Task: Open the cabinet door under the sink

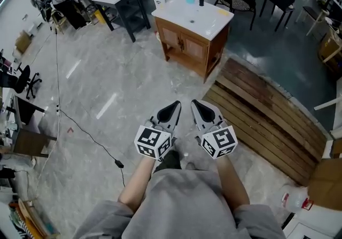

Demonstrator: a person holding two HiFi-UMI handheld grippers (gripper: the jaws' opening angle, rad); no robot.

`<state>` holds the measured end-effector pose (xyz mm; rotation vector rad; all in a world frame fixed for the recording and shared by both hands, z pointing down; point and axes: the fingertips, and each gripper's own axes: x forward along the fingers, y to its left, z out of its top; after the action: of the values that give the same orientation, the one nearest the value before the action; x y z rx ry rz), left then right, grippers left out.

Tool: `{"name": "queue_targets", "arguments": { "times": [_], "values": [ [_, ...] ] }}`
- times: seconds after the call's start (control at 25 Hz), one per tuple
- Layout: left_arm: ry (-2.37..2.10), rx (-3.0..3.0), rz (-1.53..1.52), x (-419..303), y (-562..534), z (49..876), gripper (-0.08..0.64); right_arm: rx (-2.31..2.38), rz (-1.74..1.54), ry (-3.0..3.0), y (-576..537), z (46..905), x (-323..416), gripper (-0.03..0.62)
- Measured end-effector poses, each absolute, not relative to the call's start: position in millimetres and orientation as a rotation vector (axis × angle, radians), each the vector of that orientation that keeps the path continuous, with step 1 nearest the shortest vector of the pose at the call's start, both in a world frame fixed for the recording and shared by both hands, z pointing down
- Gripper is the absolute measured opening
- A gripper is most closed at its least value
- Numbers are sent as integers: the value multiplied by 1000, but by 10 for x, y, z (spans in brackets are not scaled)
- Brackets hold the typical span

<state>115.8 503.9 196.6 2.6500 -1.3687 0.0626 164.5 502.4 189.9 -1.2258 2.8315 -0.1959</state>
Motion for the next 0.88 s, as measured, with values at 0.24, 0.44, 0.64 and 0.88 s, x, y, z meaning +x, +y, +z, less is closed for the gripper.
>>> {"name": "queue_targets", "arguments": {
  "times": [0.24,0.44,0.64,0.88],
  "values": [
    [-1368,2634,72,993,4657,2080,8,-1220,-226,2854,4651,2037,1462,11],
    [-1321,2613,78,871,4221,2203,9,-1265,-278,2851,4216,2121,1350,11],
    [-1265,2613,86,743,3724,2266,9,-1317,-338,2837,3698,2190,1214,11],
    [-1218,2592,99,435,3140,2394,9,-1357,-395,2831,3136,2300,916,10]
  ]
}}
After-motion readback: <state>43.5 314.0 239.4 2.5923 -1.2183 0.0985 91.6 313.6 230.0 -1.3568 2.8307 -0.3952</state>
